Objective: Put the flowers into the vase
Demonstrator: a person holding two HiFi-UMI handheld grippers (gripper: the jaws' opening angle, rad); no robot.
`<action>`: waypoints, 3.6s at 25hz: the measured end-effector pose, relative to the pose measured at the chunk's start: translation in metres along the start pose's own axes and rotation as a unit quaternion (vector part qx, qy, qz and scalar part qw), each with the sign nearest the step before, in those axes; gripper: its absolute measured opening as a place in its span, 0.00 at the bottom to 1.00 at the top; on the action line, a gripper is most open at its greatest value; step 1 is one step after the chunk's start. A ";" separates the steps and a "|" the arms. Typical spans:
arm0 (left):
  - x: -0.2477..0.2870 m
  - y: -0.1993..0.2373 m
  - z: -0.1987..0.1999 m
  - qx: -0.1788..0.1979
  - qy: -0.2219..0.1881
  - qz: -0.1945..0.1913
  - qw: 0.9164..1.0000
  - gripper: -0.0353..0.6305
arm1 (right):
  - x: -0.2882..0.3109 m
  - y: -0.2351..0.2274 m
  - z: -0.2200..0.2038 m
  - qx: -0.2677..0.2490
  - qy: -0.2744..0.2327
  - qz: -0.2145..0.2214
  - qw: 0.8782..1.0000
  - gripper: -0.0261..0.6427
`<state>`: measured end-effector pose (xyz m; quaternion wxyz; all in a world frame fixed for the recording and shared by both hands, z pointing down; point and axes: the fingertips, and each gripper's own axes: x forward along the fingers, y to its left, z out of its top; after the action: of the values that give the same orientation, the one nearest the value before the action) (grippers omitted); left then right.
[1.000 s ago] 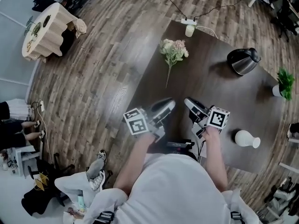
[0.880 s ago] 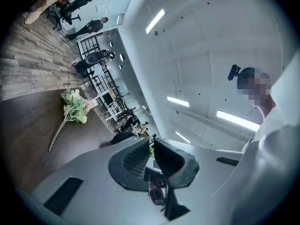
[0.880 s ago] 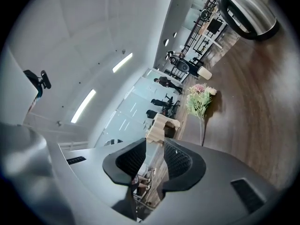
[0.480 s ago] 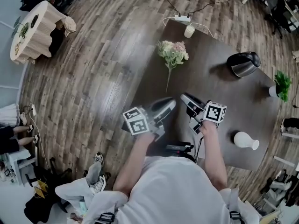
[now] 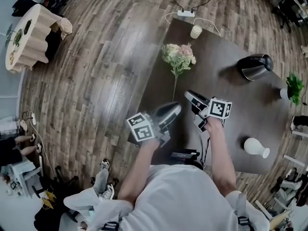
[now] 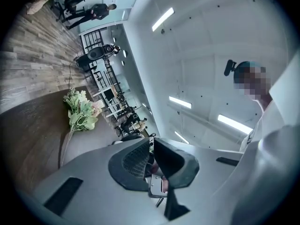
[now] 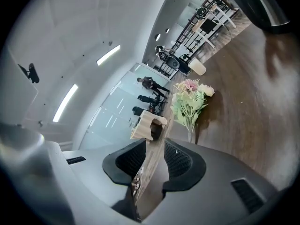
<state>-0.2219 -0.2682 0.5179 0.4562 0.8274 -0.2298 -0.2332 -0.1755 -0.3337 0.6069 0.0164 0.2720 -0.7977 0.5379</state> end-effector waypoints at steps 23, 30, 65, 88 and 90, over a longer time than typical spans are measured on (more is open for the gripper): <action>0.021 0.062 0.013 -0.015 0.014 0.030 0.999 0.08 | 0.072 -0.087 0.027 -0.005 0.057 -0.097 0.994 0.25; 0.023 0.073 0.012 -0.018 0.017 0.035 0.999 0.08 | 0.089 -0.111 0.034 -0.004 0.069 -0.147 0.987 0.29; 0.012 0.065 0.000 -0.016 0.019 0.025 0.999 0.08 | 0.043 -0.102 0.005 -0.012 0.040 -0.177 0.983 0.10; 0.032 0.034 -0.063 -0.031 0.106 -0.028 0.994 0.08 | -0.094 -0.030 -0.049 0.053 -0.081 -0.136 0.986 0.10; 0.036 0.029 -0.071 -0.032 0.117 -0.038 0.992 0.08 | -0.103 -0.022 -0.053 0.052 -0.092 -0.132 0.986 0.10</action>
<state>-0.1559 -0.2577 0.5703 0.4975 0.8419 -0.1358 -0.1590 -0.0923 -0.2512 0.6147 -0.0001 0.4236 -0.7240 0.5445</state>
